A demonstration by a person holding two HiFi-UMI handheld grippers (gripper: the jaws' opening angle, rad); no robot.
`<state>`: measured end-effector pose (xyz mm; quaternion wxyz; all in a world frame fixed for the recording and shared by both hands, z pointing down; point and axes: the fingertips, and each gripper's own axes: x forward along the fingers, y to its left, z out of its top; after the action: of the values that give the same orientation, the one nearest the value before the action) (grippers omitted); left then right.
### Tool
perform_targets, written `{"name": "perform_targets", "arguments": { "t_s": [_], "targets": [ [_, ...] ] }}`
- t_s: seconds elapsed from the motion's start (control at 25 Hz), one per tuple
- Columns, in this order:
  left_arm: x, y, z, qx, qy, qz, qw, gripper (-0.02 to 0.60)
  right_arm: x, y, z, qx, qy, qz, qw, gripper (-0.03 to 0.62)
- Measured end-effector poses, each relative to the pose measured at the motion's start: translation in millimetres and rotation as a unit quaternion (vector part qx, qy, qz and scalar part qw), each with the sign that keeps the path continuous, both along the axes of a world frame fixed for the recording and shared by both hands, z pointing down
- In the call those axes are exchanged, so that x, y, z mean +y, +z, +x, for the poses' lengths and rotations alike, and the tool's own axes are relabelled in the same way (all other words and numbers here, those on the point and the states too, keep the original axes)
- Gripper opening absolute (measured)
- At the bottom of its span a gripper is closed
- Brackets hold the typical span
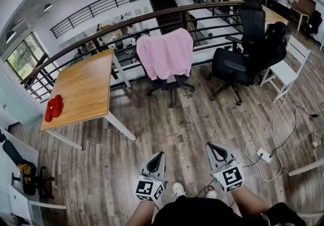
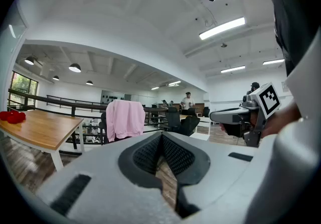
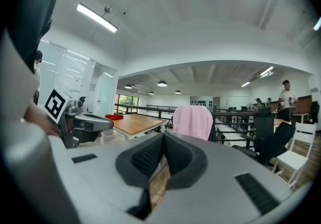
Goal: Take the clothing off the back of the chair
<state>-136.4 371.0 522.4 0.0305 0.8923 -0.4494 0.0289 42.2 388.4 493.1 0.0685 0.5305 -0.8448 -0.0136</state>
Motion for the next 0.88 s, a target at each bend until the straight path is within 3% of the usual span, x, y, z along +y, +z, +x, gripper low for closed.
{"name": "perform_targets", "arguments": {
  "t_s": [0.52,0.88],
  "targets": [
    [-24,16,-13,0.0,0.013,-0.02,0.9997,0.015,-25,19,-16,-0.003,0.009,-0.023,1.0,0.002],
    [-58,23,-46,-0.015,0.05,-0.007,0.9986,0.015,-52,22,-60,-0.005,0.025,-0.016,1.0,0.003]
  ]
}}
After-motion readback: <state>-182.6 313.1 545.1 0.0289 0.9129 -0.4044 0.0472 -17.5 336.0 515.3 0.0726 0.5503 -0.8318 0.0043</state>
